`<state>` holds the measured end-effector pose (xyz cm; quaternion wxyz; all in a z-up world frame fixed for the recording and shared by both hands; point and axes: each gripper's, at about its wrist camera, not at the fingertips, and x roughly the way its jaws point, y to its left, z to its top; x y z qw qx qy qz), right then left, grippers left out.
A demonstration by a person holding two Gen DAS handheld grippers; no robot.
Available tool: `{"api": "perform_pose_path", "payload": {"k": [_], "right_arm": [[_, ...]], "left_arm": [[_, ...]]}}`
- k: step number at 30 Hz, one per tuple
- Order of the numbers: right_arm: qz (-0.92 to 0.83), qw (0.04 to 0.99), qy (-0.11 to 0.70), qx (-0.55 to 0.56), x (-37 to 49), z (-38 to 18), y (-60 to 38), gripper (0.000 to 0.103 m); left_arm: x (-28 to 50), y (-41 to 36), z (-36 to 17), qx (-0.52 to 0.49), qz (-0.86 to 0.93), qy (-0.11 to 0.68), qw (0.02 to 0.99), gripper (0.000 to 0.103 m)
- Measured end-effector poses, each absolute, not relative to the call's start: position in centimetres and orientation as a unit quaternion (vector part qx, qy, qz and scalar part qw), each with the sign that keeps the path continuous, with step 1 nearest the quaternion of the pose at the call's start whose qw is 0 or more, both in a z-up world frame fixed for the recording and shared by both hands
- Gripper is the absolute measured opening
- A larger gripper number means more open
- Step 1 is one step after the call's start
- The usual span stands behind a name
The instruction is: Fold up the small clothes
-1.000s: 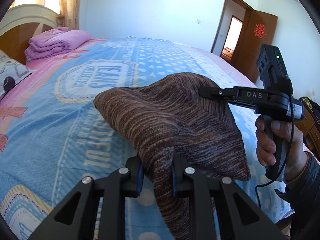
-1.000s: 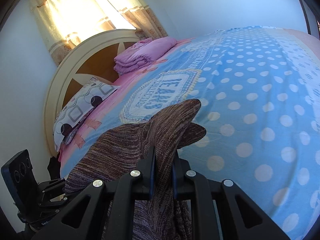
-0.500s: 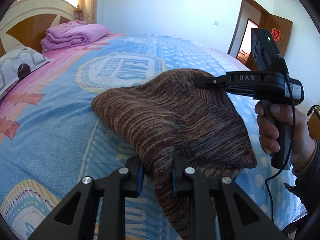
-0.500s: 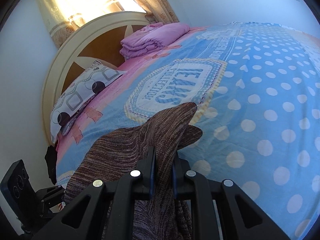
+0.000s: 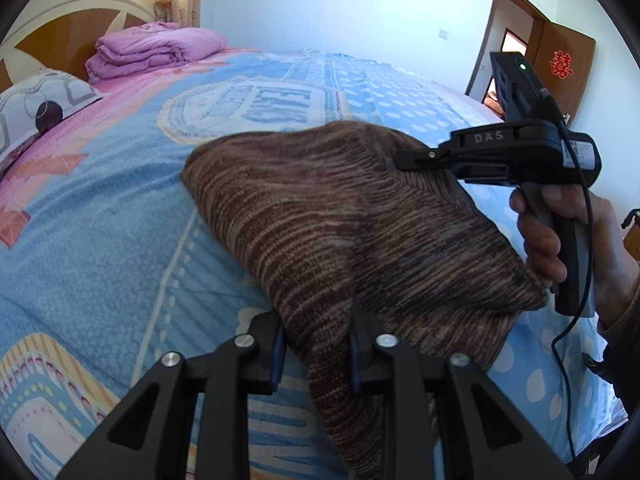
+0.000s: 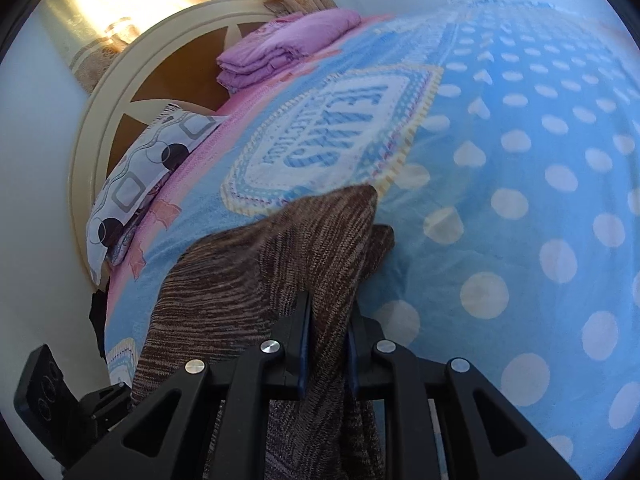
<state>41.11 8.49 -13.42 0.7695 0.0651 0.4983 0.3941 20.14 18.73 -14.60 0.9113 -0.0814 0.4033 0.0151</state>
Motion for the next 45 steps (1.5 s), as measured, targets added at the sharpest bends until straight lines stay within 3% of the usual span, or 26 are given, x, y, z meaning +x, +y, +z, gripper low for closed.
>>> {"api": "perform_pose_path", "payload": {"k": [3,4,6,9,15,17,19,22,25,29,30,31,32,38,42,45], "right_arm": [[0.397,0.764,0.502,0.083,40.8,-14.0,7.5,0.030],[0.397,0.763,0.503,0.086,40.5,-14.0,7.1,0.031],[0.400,0.766,0.496,0.086,39.6,-13.6,6.3,0.033],[0.410,0.767,0.487,0.086,37.7,-12.9,5.0,0.049],[0.406,0.784,0.469,0.014,32.0,-12.1,2.9,0.051],[0.426,0.774,0.469,0.007,30.1,-12.3,2.0,0.046],[0.417,0.767,0.486,-0.033,28.6,-13.3,2.1,0.004],[0.387,0.784,0.481,-0.065,28.0,-13.3,1.5,0.002],[0.375,0.786,0.491,-0.034,28.7,-12.9,-0.7,0.002],[0.382,0.769,0.512,-0.008,29.7,-14.8,-1.9,0.003],[0.379,0.776,0.503,0.005,29.6,-14.6,-2.3,0.009],[0.371,0.782,0.501,0.013,29.6,-14.4,-2.6,0.025],[0.360,0.788,0.498,0.018,29.5,-14.1,-2.9,0.033],[0.310,0.862,0.401,0.007,24.7,-7.9,-4.5,0.039],[0.299,0.901,0.313,0.019,20.3,-4.2,-5.5,0.064],[0.297,0.912,0.283,0.015,18.4,-2.9,-5.8,0.064]], "left_arm": [[19.7,18.4,-14.5,-0.071,0.022,0.399,0.914,0.038],[19.5,18.3,-14.5,-0.064,0.027,0.397,0.915,0.042],[19.2,17.8,-14.2,-0.044,0.039,0.390,0.919,0.052],[18.7,17.7,-14.1,-0.034,0.051,0.380,0.923,0.066],[18.0,18.2,-14.4,-0.036,0.061,0.381,0.922,0.066],[17.8,17.8,-14.5,-0.030,0.062,0.380,0.923,0.067],[17.7,17.1,-14.7,-0.019,0.063,0.381,0.922,0.073],[17.0,15.6,-14.8,0.010,0.054,0.381,0.923,0.075],[15.8,13.7,-15.5,0.073,0.058,0.376,0.922,0.090],[15.5,14.3,-15.5,0.048,0.065,0.375,0.923,0.092],[15.5,14.6,-15.2,0.039,0.066,0.379,0.922,0.092],[15.3,14.9,-14.8,0.032,0.074,0.382,0.921,0.092],[15.0,15.1,-14.4,0.029,0.080,0.381,0.921,0.092],[12.3,15.5,-10.6,-0.015,0.090,0.342,0.935,0.096],[11.1,15.4,-8.1,-0.025,0.095,0.304,0.948,0.099],[10.8,15.5,-7.2,-0.034,0.089,0.294,0.951,0.099]]}}
